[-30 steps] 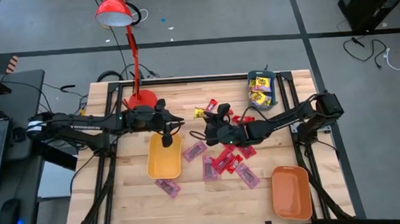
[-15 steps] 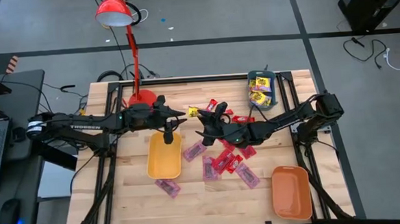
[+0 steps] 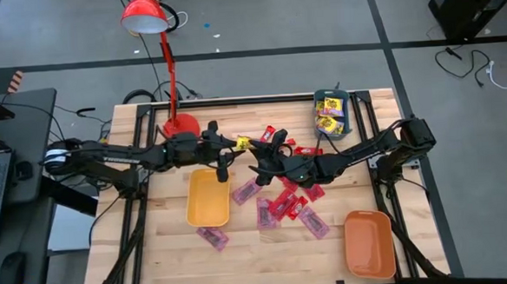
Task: Sort candy
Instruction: Put the yellow candy pack into the blue bin
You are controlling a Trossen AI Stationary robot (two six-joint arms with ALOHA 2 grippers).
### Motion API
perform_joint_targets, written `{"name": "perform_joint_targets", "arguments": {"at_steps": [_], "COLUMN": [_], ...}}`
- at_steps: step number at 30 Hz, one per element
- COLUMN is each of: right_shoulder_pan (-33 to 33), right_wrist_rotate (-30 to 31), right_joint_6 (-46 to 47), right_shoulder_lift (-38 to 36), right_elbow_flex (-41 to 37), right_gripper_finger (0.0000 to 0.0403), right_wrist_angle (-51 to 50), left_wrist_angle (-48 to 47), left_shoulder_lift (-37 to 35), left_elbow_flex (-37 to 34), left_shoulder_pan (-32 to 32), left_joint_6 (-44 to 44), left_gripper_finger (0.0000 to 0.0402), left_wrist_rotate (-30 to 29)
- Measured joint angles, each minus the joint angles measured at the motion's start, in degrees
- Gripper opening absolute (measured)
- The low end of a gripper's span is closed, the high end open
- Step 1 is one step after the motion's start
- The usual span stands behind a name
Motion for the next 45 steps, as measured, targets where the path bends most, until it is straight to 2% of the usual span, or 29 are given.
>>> {"name": "perform_joint_targets", "arguments": {"at_steps": [6, 14, 20, 23, 28, 31, 34, 40, 45], "right_shoulder_pan": [0.0, 0.0, 0.4, 1.0, 1.6, 1.6, 1.1, -1.8, -2.6], "right_wrist_rotate": [0.0, 0.0, 0.5, 2.5, 3.3, 3.2, -0.9, -17.4, -22.8], "right_joint_6": [0.5, 2.1, 4.1, 6.2, 14.5, 21.3, 27.5, 36.7, 36.9], "right_shoulder_lift": [0.0, 0.0, 0.0, 0.0, 0.0, 0.0, -0.6, -3.7, -3.9], "right_elbow_flex": [0.0, 0.0, 0.0, 0.0, 0.0, 0.0, 0.0, 0.0, 0.0], "right_gripper_finger": [0.0066, 0.0075, 0.0076, 0.0082, 0.0100, 0.0110, 0.0121, 0.0143, 0.0162], "right_wrist_angle": [-0.6, -1.8, -2.4, -3.0, -5.4, -9.7, -12.9, -16.8, -16.8], "left_wrist_angle": [0.2, 0.1, -0.5, -1.5, -5.3, -7.4, -10.4, -11.8, -11.6], "left_shoulder_lift": [0.0, 0.0, 0.0, 0.0, 0.0, 0.0, 0.0, 0.0, 0.0], "left_elbow_flex": [0.0, 0.0, 0.0, 0.0, 0.0, 0.0, 0.0, 0.0, 0.0], "left_shoulder_pan": [0.0, 0.0, 0.0, -0.1, 0.0, 0.0, 0.0, 0.2, 0.3], "left_joint_6": [0.8, 0.8, 1.9, 2.5, 4.7, 6.1, 8.4, 3.8, 2.7], "left_gripper_finger": [0.0085, 0.0009, 0.0002, 0.0002, 0.0001, 0.0001, 0.0001, 0.0000, 0.0000], "left_wrist_rotate": [0.0, 0.0, -0.5, -3.4, -11.7, -12.5, -10.0, -9.7, -10.5]}}
